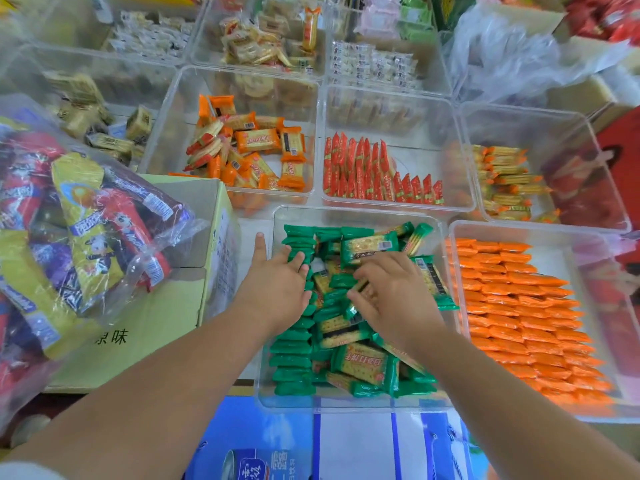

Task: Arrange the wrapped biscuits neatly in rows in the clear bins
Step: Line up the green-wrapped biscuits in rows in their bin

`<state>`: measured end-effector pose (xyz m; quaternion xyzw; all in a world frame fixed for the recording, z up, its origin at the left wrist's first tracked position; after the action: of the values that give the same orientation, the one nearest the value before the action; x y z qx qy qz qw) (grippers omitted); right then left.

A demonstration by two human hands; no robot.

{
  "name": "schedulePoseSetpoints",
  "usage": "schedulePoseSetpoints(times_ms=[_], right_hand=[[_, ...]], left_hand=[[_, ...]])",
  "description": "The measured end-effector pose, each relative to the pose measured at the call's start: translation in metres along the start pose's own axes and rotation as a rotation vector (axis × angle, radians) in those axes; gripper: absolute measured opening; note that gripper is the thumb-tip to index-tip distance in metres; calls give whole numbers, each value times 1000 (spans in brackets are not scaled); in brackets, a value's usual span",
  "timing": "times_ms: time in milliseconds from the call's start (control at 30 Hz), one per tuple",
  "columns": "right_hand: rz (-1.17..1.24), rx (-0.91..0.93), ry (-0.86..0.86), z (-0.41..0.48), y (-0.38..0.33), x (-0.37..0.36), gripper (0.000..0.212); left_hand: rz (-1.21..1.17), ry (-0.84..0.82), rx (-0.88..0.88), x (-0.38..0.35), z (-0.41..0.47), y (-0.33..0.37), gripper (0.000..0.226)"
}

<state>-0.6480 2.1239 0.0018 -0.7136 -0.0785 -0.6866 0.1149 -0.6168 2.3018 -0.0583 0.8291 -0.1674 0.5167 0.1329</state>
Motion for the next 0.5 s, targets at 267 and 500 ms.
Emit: schedulePoseSetpoints(times_ms=[267,500], right_hand=[[-158,-34,-33,-76,10,-5,50],[24,-139,-225,-109,36,-18,80]], left_hand=[[212,-35,-6,7,-7,25,62],[-416,167,-74,-6,-56,88,36]])
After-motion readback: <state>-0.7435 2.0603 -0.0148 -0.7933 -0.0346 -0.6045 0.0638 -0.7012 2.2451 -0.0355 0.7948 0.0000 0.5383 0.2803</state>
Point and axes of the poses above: each hand's wrist, its own z-axis towards the middle knuckle, its own x-axis out of the back of the hand, y = z × x, the point moved 6 cm from there along z, towards the middle knuckle, and after that the axes turned 13 degrees about -z, right-handed, at the moved point
